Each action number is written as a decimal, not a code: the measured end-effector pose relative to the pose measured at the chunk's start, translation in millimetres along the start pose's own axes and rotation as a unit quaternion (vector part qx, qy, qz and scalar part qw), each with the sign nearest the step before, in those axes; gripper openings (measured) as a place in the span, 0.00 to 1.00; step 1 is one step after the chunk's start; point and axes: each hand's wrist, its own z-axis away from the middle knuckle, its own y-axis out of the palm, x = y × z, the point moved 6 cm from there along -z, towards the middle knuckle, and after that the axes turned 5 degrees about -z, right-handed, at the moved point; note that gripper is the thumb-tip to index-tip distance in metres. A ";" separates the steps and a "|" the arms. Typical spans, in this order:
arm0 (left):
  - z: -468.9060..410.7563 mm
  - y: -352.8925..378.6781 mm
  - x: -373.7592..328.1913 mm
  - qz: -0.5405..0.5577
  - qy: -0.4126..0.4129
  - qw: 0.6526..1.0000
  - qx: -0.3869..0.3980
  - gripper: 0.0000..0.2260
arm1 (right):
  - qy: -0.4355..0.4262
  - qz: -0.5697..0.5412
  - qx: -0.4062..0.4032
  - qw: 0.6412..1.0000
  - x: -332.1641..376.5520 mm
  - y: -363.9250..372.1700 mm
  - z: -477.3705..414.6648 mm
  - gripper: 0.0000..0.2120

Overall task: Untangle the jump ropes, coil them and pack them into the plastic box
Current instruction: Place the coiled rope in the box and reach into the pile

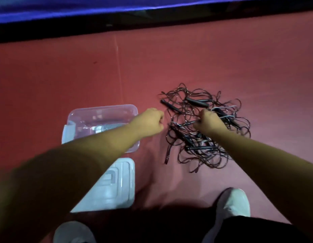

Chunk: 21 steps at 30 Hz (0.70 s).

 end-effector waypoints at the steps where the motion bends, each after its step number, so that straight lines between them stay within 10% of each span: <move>1: 0.1 15.2 -10.4 0.016 -0.008 1.000 0.017 0.04 | 0.017 -0.002 0.018 1.000 -17.0 7.6 6.4 0.22; 4: -0.4 66.5 -23.0 0.051 -0.053 0.995 0.061 0.04 | 0.048 -0.004 0.074 0.996 -51.2 37.1 25.4 0.33; 9: -4.6 151.6 -7.1 0.068 -0.139 0.979 0.132 0.13 | -0.034 -0.040 0.099 0.994 -51.2 83.8 29.4 0.21; 18: -14.0 192.1 26.2 0.103 -0.148 0.983 -0.026 0.05 | -0.100 -0.052 0.196 0.974 -20.0 141.1 -3.6 0.30; 21: -12.9 158.9 19.3 0.188 -0.123 0.972 -0.062 0.06 | -0.100 -0.072 0.193 0.973 -13.7 131.5 -10.5 0.16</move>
